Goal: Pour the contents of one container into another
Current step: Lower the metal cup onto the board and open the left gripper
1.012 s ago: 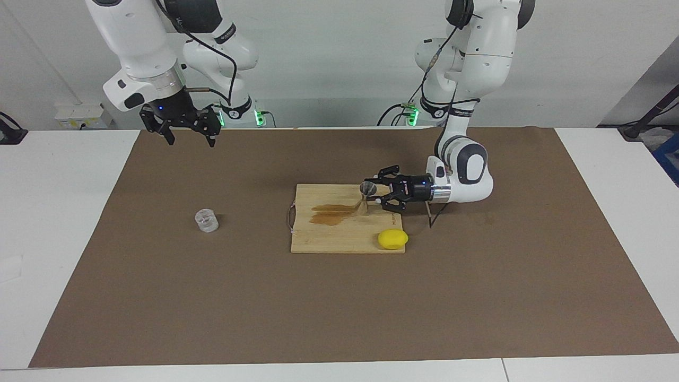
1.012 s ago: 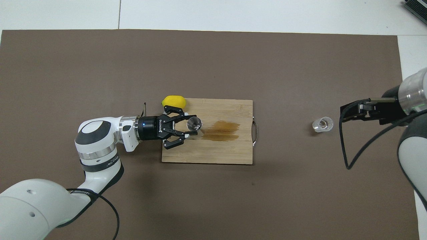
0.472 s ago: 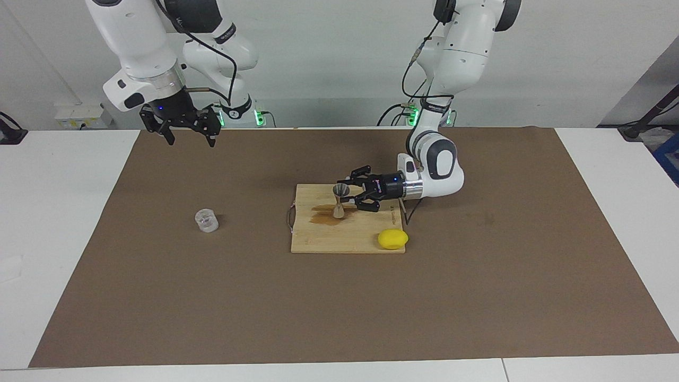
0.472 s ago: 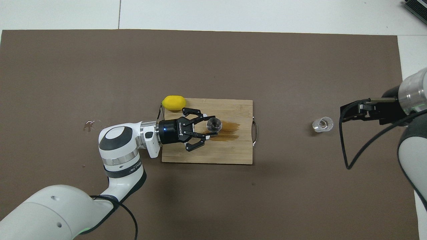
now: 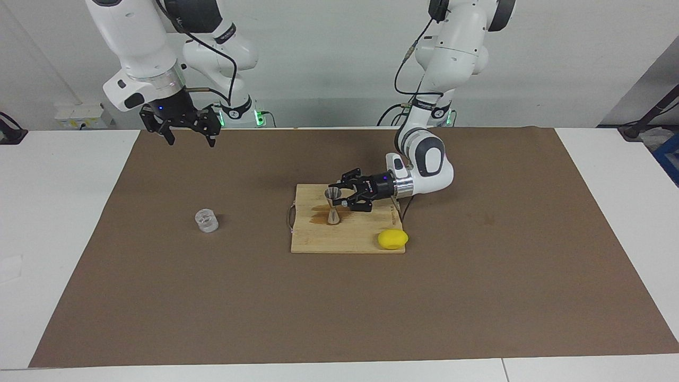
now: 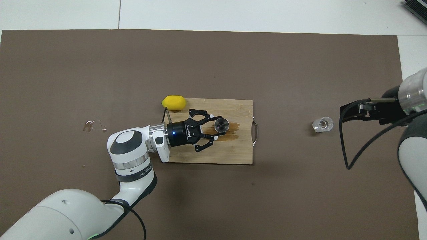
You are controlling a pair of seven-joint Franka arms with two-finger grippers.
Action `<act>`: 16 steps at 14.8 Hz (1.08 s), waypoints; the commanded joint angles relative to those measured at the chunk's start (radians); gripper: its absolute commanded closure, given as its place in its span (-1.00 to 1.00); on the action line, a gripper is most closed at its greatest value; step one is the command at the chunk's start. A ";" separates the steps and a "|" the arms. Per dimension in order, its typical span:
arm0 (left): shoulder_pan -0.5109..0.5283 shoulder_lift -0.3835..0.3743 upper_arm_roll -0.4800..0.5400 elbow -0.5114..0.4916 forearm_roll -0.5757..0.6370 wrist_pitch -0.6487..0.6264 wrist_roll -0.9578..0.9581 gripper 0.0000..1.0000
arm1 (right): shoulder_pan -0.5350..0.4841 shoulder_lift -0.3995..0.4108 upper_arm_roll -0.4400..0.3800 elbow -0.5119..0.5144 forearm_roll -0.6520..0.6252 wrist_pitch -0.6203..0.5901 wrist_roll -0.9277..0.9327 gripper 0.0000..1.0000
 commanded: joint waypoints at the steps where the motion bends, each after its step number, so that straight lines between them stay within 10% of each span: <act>1: -0.025 -0.017 0.014 -0.021 -0.030 0.034 0.049 0.46 | -0.010 -0.014 0.004 -0.016 0.004 0.003 0.010 -0.99; 5: -0.034 -0.014 0.014 -0.023 -0.037 0.059 0.049 0.20 | -0.010 -0.014 0.004 -0.016 0.004 0.003 0.010 -0.99; 7: -0.040 -0.014 0.014 -0.023 -0.037 0.066 0.049 -0.17 | -0.010 -0.014 0.004 -0.016 0.004 0.003 0.010 -0.99; 9: -0.042 -0.004 0.014 -0.023 -0.037 0.085 0.049 -1.00 | -0.010 -0.014 0.004 -0.016 0.004 0.003 0.010 -0.99; 16: -0.033 -0.004 0.014 -0.023 -0.037 0.094 0.049 -1.00 | -0.010 -0.014 0.004 -0.016 0.004 0.003 0.010 -0.99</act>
